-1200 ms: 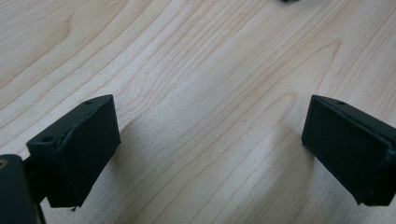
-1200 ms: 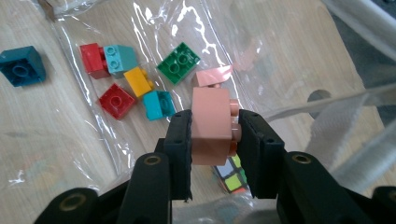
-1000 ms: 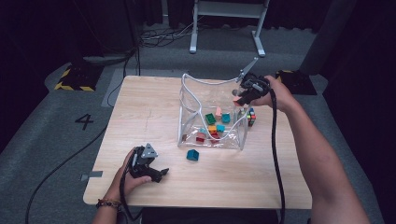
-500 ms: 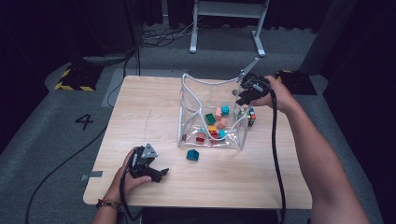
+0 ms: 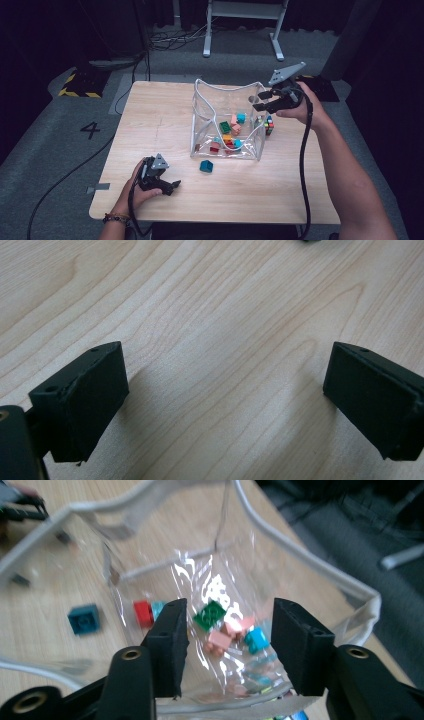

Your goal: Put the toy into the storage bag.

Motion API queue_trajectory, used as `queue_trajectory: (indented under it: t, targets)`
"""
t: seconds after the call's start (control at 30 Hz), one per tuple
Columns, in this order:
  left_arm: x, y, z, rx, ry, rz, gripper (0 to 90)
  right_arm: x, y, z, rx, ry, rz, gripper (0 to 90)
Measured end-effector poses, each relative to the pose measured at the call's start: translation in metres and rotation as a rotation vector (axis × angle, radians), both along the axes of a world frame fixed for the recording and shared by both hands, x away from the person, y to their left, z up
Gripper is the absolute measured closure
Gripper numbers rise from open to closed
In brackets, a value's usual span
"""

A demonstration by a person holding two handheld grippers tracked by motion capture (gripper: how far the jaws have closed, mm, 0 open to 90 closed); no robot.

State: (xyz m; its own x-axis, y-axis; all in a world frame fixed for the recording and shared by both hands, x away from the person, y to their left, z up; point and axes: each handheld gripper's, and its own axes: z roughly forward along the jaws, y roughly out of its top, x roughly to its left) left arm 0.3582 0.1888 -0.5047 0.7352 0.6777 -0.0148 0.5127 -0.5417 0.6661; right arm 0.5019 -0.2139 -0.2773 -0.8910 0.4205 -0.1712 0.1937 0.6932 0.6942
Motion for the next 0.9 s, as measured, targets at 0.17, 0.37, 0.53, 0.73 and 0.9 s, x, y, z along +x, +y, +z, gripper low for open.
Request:
queue_trajectory:
  t: [0.17,0.37,0.53,0.73,0.9]
  targets:
    - [0.0,0.0,0.0,0.0,0.0,0.0,4.4,-0.031,-0.013,0.004,0.143,-0.081,0.01,46.1]
    - [0.0,0.0,0.0,0.001,0.0,0.0,4.4,-0.066,-0.027,-0.01,0.227,-0.116,0.04,42.1]
    - [0.0,0.0,0.0,0.0,0.0,0.0,4.4,-0.088,-0.037,-0.036,0.293,-0.11,0.051,38.3]
    - [0.0,0.0,0.0,0.0,0.0,0.0,4.3,-0.107,-0.034,-0.082,0.289,-0.076,0.046,35.9]
    - [0.0,0.0,0.0,0.0,0.0,0.0,4.3,-0.122,-0.018,-0.122,0.277,-0.025,0.101,35.3]
